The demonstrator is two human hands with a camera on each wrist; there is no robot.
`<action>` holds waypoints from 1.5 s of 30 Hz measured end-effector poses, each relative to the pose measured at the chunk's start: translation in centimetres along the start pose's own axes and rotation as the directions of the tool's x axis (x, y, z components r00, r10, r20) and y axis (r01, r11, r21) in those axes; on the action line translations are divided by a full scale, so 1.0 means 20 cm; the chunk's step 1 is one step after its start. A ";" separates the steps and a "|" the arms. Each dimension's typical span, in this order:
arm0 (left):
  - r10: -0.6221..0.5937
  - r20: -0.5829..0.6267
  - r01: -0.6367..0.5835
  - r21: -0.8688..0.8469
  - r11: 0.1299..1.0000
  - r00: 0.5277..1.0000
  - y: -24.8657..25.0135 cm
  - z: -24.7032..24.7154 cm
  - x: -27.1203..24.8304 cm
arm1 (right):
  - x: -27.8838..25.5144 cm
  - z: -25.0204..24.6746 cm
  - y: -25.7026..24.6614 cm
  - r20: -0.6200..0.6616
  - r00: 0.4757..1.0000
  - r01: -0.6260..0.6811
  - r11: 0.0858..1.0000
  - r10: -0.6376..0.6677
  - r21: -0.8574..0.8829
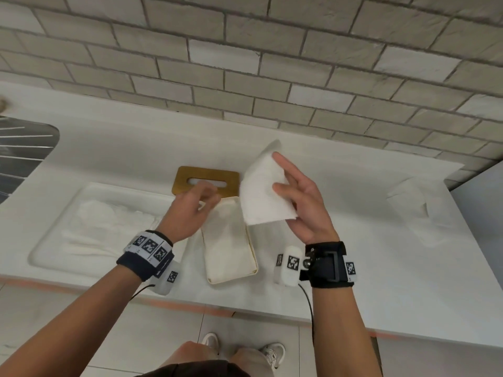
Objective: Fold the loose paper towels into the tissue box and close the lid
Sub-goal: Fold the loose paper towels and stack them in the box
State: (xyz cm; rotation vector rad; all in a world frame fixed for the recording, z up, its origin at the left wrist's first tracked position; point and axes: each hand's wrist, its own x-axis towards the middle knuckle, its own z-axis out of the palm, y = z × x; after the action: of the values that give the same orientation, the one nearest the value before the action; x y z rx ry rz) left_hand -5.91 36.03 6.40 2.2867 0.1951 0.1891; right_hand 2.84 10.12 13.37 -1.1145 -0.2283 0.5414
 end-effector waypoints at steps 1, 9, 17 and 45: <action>-0.058 -0.044 0.050 -0.164 0.985 0.997 0.03 -0.02 -0.01 | -0.03 0.04 0.01 0.046 0.999 0.001 1.000 0.001 -0.029; -0.353 -0.034 0.296 -0.471 0.831 0.935 -0.05 0.04 -0.04 | -0.11 0.08 0.47 -0.032 0.983 -0.157 0.739 0.181 -0.655; -0.129 -0.092 0.125 -0.046 0.991 0.987 -0.16 0.14 -0.04 | -0.10 0.10 0.64 -0.037 0.991 -0.085 0.397 0.127 -0.914; -0.281 0.537 -0.205 0.674 0.710 0.795 0.13 0.21 0.09 | -0.40 0.04 0.47 0.164 0.965 0.152 0.072 0.205 -0.986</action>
State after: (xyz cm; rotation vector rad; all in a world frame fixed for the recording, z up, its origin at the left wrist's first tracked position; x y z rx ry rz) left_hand -3.06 31.70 5.73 2.9637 -0.0441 -0.8073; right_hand -7.15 9.68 5.94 -2.4889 -0.9622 0.5355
